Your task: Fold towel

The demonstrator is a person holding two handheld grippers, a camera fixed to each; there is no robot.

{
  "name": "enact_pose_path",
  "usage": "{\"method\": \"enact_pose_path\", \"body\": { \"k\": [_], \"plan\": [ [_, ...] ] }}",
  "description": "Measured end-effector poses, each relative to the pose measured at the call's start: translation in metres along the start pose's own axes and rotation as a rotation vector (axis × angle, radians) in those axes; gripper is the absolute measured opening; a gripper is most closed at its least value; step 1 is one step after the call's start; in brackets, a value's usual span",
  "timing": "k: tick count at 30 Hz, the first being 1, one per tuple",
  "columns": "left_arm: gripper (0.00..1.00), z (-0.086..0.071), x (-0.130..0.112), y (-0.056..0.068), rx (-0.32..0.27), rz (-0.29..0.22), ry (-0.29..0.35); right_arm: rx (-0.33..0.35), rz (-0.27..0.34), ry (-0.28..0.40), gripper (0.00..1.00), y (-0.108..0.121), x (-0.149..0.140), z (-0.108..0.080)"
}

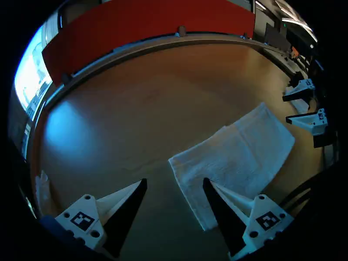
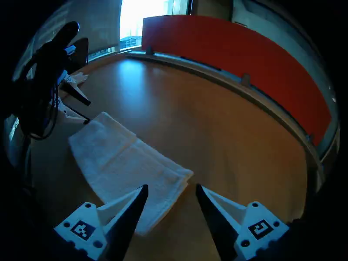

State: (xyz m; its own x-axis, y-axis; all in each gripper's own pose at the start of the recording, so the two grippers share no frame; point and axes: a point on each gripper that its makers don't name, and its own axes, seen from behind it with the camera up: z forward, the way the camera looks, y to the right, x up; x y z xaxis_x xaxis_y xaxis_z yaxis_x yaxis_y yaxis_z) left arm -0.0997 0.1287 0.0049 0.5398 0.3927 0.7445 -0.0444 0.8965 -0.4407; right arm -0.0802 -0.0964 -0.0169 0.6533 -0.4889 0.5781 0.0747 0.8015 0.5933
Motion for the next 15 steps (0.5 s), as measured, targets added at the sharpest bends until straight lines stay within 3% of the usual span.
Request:
{"method": "enact_pose_path", "body": {
  "k": [15],
  "plan": [
    [0.96, -0.034, -0.039, 0.01, -0.002, -0.057, 0.002, -0.006, 0.021, 0.004, 0.84, -0.025, -0.022, -0.033]
  ]
}}
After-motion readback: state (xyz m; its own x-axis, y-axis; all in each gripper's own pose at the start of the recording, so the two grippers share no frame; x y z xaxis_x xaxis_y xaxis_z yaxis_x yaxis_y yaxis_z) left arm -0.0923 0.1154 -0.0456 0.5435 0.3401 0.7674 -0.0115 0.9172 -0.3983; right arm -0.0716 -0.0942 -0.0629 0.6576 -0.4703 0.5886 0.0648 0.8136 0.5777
